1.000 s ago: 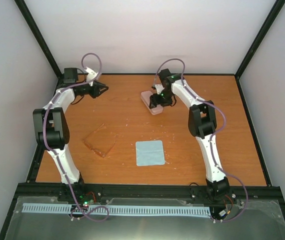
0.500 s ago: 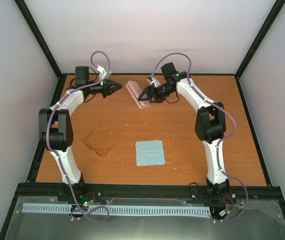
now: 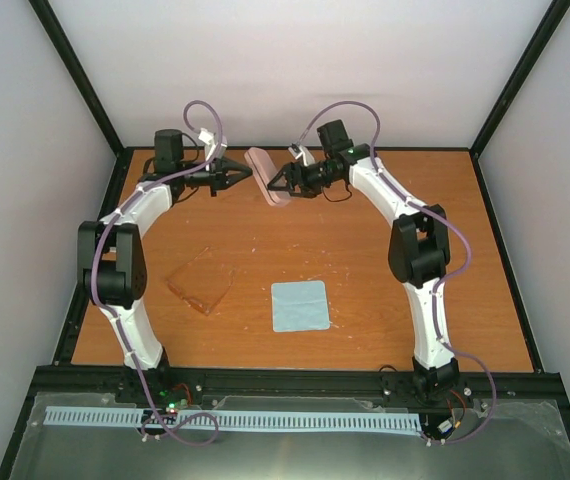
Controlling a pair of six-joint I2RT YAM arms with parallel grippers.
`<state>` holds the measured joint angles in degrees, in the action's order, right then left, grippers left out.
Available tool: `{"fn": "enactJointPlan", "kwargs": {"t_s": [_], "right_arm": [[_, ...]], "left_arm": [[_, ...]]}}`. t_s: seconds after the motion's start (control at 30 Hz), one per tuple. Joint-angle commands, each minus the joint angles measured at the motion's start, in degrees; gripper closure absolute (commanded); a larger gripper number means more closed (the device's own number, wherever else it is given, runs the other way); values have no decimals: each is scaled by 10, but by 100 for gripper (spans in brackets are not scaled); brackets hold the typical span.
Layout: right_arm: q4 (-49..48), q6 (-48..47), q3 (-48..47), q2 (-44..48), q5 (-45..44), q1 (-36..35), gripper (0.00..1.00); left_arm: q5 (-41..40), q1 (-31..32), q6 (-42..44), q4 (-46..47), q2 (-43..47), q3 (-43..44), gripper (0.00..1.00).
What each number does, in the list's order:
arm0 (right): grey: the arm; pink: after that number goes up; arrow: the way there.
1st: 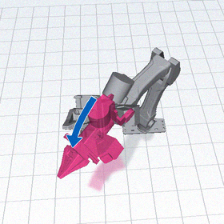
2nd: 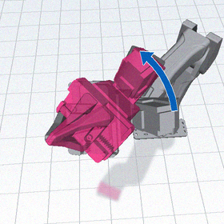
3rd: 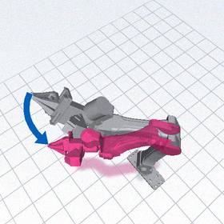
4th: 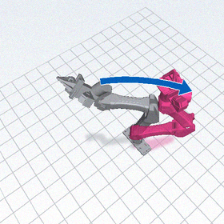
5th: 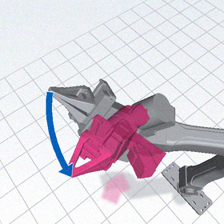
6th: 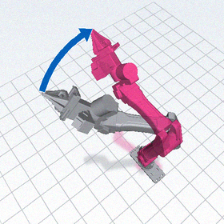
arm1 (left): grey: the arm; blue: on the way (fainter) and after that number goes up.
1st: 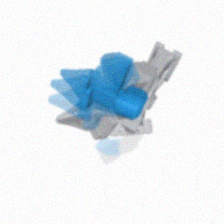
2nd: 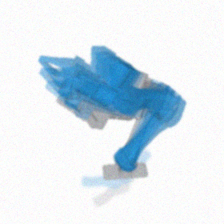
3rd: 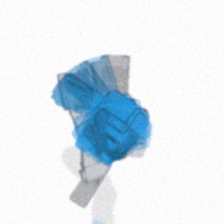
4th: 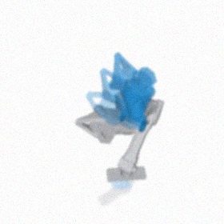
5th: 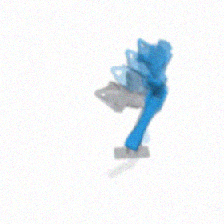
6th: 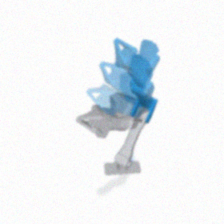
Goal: Organize the sunglasses
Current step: Open the sunglasses case.
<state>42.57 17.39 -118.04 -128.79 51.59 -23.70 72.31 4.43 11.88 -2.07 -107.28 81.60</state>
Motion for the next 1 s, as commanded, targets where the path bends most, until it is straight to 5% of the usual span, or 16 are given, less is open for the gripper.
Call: {"fn": "enactJointPlan", "kwargs": {"t_s": [0.0, 0.97], "right_arm": [[-39, 14, -13, 12, 29, -11, 97], [-56, 34, -41, 34, 93, -14, 97]], "left_arm": [[22, 8, -5, 26, 15, -3, 99], [-114, 18, 67, 28, -24, -66, 99]]}}
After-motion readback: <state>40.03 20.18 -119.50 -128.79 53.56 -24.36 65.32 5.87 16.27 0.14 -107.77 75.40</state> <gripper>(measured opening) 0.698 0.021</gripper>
